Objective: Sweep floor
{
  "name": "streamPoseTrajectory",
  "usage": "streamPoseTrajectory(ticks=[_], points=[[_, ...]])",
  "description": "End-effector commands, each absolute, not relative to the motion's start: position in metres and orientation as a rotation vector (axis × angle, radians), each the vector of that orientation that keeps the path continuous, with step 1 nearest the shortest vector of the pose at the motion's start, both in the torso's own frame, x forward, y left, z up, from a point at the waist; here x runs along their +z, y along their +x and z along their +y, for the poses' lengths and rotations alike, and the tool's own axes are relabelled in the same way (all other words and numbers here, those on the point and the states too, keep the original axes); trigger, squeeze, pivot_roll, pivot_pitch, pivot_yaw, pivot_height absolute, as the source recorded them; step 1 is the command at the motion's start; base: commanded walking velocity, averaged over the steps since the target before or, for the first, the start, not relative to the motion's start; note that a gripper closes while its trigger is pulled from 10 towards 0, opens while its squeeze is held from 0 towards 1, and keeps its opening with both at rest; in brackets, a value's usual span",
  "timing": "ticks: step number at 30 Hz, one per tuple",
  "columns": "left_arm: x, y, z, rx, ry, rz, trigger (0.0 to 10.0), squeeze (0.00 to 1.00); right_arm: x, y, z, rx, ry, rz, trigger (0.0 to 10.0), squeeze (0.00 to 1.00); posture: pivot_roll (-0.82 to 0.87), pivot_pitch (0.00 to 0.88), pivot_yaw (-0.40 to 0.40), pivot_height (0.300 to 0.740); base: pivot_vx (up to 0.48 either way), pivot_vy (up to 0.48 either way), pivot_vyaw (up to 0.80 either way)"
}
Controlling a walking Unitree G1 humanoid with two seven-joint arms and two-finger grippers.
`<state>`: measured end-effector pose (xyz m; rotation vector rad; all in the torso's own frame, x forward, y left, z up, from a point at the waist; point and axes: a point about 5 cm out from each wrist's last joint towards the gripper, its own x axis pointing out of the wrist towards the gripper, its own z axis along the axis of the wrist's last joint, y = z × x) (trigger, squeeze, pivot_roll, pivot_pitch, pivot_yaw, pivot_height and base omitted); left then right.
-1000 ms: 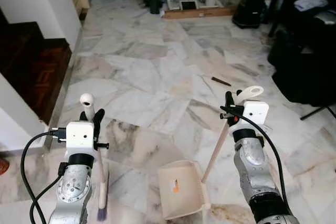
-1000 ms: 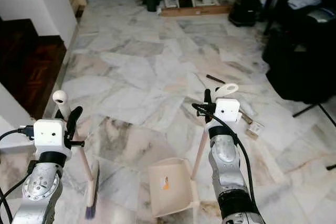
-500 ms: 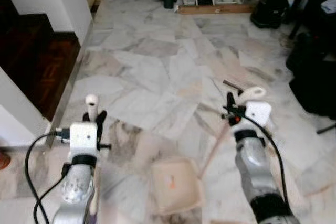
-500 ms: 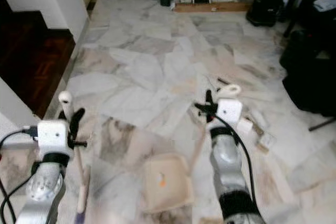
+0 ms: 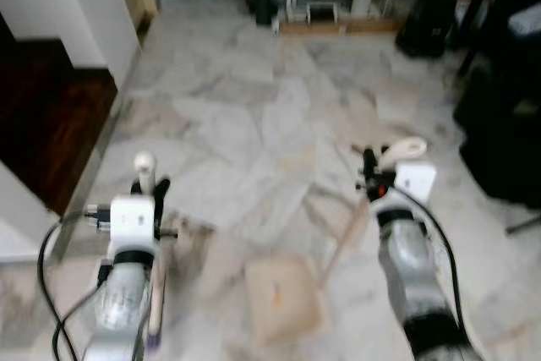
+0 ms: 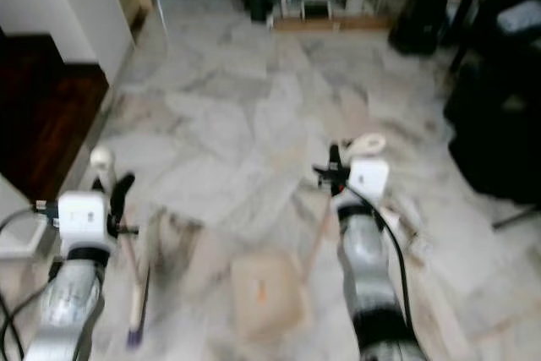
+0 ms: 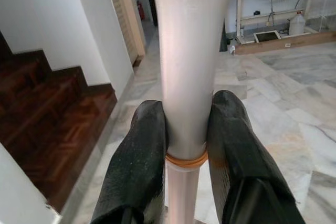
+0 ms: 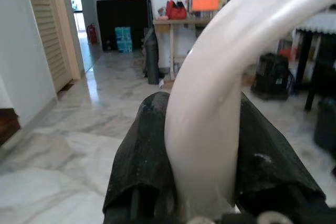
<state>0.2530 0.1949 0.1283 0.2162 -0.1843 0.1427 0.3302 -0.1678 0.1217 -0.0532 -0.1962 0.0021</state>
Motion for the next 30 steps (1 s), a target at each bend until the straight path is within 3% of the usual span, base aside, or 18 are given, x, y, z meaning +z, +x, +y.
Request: streamPoseTrajectory(ticks=[1,22,30], points=[[0.137,0.252,0.198,0.154,0.232,-0.231,10.0,0.00,0.132,0.332,-0.160,0.021,-0.026,-0.243,10.0,0.00,0.02,0.103,-0.013,0.740,0.330,0.000,0.00],[0.135,0.251,0.197,0.145,0.233,-0.230,10.0,0.00,0.133,0.331,-0.153,0.070,-0.060,-0.254,10.0,0.00,0.02,0.071,-0.014,0.740,0.325,0.000,0.00],[0.134,0.251,0.196,0.141,0.234,-0.230,10.0,0.00,0.133,0.330,-0.149,0.096,-0.060,-0.257,10.0,0.00,0.02,0.058,-0.014,0.740,0.326,0.000,0.80]])
